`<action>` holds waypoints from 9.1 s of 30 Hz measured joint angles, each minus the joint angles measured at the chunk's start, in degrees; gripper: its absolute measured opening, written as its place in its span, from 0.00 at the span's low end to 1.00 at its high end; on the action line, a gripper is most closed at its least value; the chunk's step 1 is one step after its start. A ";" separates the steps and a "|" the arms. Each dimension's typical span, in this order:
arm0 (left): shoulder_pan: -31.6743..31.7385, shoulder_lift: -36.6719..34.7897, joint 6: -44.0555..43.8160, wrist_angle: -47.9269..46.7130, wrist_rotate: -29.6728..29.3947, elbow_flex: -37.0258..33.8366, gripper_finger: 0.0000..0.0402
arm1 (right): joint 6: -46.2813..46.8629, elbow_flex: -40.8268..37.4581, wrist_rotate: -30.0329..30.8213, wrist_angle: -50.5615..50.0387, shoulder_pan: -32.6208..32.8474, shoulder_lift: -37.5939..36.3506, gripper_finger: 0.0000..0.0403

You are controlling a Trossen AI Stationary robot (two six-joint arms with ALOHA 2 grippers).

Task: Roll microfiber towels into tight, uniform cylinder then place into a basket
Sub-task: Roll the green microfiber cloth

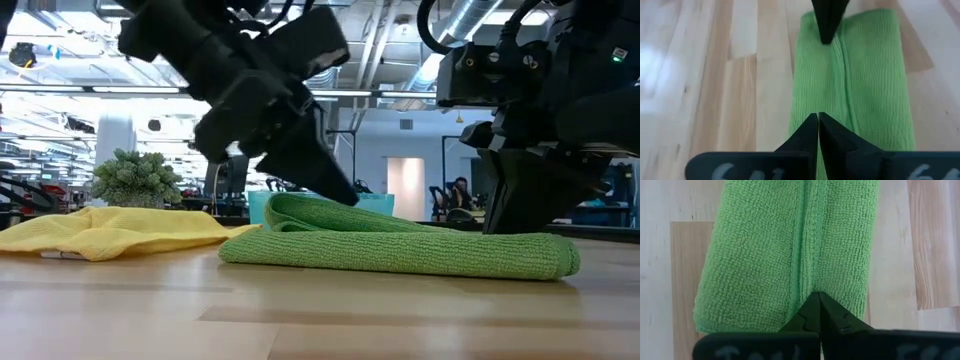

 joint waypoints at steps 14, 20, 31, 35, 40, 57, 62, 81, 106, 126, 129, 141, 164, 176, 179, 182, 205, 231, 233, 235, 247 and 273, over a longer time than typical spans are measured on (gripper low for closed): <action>-1.53 -0.04 -7.97 3.10 2.61 -6.70 0.02 | 0.02 -0.02 -0.13 -0.06 -0.04 0.03 0.04; -0.96 -0.14 -9.33 3.29 2.80 -7.78 0.02 | 0.46 -0.02 -0.14 0.01 -0.04 0.05 0.04; -0.96 -0.33 -13.97 3.75 2.65 -9.65 0.02 | 4.44 -0.02 -2.54 -1.19 -0.79 -0.04 0.30; -0.96 -0.28 -14.81 3.75 2.63 -9.69 0.02 | 6.57 0.09 -3.69 -2.03 -0.66 -0.19 0.34; -0.94 -0.22 -16.03 3.75 2.60 -9.73 0.02 | 6.95 -0.23 -5.31 -3.37 -0.39 -3.00 0.34; -0.98 -0.15 -17.45 3.24 2.39 -9.91 0.02 | 18.89 -4.88 9.13 -26.54 5.29 -22.31 0.30; -0.98 -0.13 -16.90 3.42 2.40 -9.93 0.02 | 27.43 -19.13 7.44 -8.52 6.10 -28.78 0.30; -1.01 -0.09 -16.82 3.78 1.90 -9.93 0.02 | 25.03 -33.40 -13.90 41.88 -12.79 -25.30 0.52; -1.03 -0.04 -17.90 3.93 0.14 -9.91 0.02 | 20.61 -32.15 -36.11 52.92 -18.19 -12.50 0.41; -0.90 -0.31 -16.04 6.28 -2.63 -9.95 0.02 | 15.32 -23.16 -31.41 34.57 -14.79 -12.26 0.06; -0.85 -1.56 -15.87 5.41 -2.62 -9.97 0.02 | 14.76 -20.60 -28.20 28.10 -13.48 -12.37 0.08; -2.16 -7.29 -14.46 3.51 0.21 -9.93 0.02 | 11.93 -10.98 -12.59 5.42 -9.25 -12.26 0.05; 7.09 -11.72 -10.26 1.49 7.30 -9.78 0.02 | -0.61 -8.50 12.60 -3.56 -2.51 -12.32 0.04; 12.36 -11.47 -10.35 2.18 15.16 -9.78 0.24 | -2.57 -8.50 15.00 -3.94 -2.60 -12.36 0.04; 13.44 -10.25 -10.49 2.98 15.96 -9.75 0.28 | -2.99 -8.48 15.10 -4.00 -2.60 -12.36 0.04; 15.13 -8.77 -11.54 3.65 20.53 -9.78 0.29 | -2.91 -8.48 15.10 -4.26 -2.67 -12.36 0.04; 16.54 0.00 -13.52 8.35 34.95 -6.78 0.28 | -0.91 -8.48 14.88 -5.27 -4.42 -12.36 0.04; 14.13 -0.09 -2.30 -17.46 18.18 4.65 0.02 | -2.95 -8.46 19.65 -4.63 0.70 -11.35 0.04; 13.13 -0.09 -0.30 -19.93 15.86 6.25 0.02 | -4.98 -8.48 20.00 -4.09 1.77 -9.86 0.04; 11.81 -0.09 2.83 -22.48 12.72 7.92 0.02 | -6.12 -8.04 20.46 -3.72 2.72 -7.38 0.04; 2.79 -0.09 16.23 -26.46 -0.33 10.86 0.01 | -2.64 -0.85 25.11 -12.05 4.55 3.84 0.04; -4.93 7.45 31.75 -28.81 -15.19 13.10 0.02 | -4.48 2.13 27.06 -13.41 6.10 3.44 0.04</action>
